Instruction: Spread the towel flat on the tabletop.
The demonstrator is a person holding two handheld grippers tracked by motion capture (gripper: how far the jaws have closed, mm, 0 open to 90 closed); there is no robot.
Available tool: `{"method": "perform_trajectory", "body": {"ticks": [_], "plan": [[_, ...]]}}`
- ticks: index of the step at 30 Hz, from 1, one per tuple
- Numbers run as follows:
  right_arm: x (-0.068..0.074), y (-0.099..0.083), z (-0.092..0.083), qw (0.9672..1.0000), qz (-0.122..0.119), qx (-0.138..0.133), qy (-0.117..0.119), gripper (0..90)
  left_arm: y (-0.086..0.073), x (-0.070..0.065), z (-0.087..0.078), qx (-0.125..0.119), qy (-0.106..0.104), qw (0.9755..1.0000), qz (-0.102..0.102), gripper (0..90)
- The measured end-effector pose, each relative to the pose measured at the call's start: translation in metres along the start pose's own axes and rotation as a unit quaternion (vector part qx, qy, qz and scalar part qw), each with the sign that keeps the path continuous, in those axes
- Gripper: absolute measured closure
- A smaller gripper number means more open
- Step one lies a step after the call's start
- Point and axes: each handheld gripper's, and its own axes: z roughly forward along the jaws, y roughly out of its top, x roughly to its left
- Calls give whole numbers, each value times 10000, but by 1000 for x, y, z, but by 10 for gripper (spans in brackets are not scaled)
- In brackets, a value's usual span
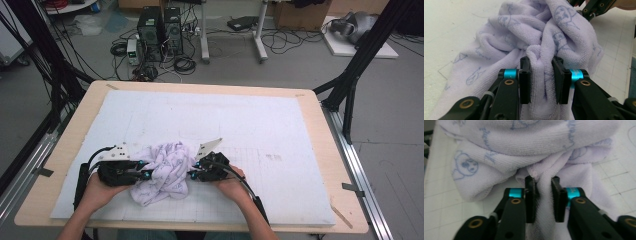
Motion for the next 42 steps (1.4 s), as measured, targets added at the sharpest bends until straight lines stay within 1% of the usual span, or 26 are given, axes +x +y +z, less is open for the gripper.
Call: {"method": "perform_trajectory", "body": {"ticks": [2,4,9,10,12,14,17,19,21,23,24,25,26,27,28,29,30,32,34,35,36,37,38,40,41,42], "plan": [[-2,-1,-8,10000,13,-56,17,805,4,-1,-4,-109,-56,9999,-76,718],[-4,-1,-17,9999,-42,-148,-24,809,10,-4,-6,-171,-33,9998,-47,724],[-9,-1,-53,9992,-65,-300,-239,810,33,-19,-7,-379,-73,9992,54,728],[-11,-2,-64,9990,-62,-322,-311,810,37,-22,-6,-413,-83,9991,67,728],[-14,-4,-79,9983,-50,-423,-407,811,46,-27,-5,-454,-68,9989,119,728],[-16,-8,-96,9976,-15,-476,-509,811,52,-32,-2,-514,-123,9985,127,727],[-22,-19,-114,9967,83,-452,-669,811,55,-38,8,-450,-82,9988,154,723],[-25,-28,-115,9967,194,-332,-714,811,53,-41,19,-341,-64,9993,169,696],[-29,-40,-108,9969,398,-218,-641,806,49,-42,32,-152,-206,9996,120,629],[-31,-48,-97,9965,501,-110,-667,769,47,-43,40,17,-260,9996,132,533],[-33,-51,-92,9963,586,-107,-619,711,47,-43,41,46,-282,9995,150,496],[-34,-53,-88,9959,670,-91,-605,646,47,-43,40,5,-284,9995,144,469],[-34,-53,-87,9956,707,-100,-615,608,47,-41,37,-47,-269,9995,133,444],[-33,-53,-88,9956,704,-161,-603,560,48,-40,34,-120,-253,9996,75,414],[-32,-51,-91,9951,701,-287,-631,483,49,-37,30,-154,-221,9996,64,398],[-31,-49,-94,9940,731,-414,-697,434,51,-34,24,-202,-195,9996,32,390],[-29,-46,-100,9931,761,-522,-725,417,52,-33,21,-214,-174,9996,21,380],[-26,-41,-107,9920,723,-635,-815,392,57,-29,12,-306,-99,9995,49,372],[-20,-34,-111,9917,646,-718,-848,369,60,-25,4,-406,-84,9991,-18,375],[-17,-31,-111,9917,625,-770,-816,361,62,-23,2,-416,-49,9991,23,382],[-12,-26,-109,9919,602,-875,-692,359,62,-22,2,-395,-37,9992,43,407],[-8,-23,-106,9921,584,-910,-631,360,62,-20,3,-351,-45,9994,27,424],[-5,-20,-101,9932,460,-905,-577,360,61,-19,8,-256,-38,9997,29,429],[0,-13,-87,9958,327,-681,-526,359,58,-19,20,-9,-41,10000,76,435],[1,-12,-79,9967,287,-567,-511,360,57,-20,29,201,-11,9996,178,434],[0,-11,-70,9973,302,-446,-499,363,56,-21,36,295,29,9992,254,436]]}}
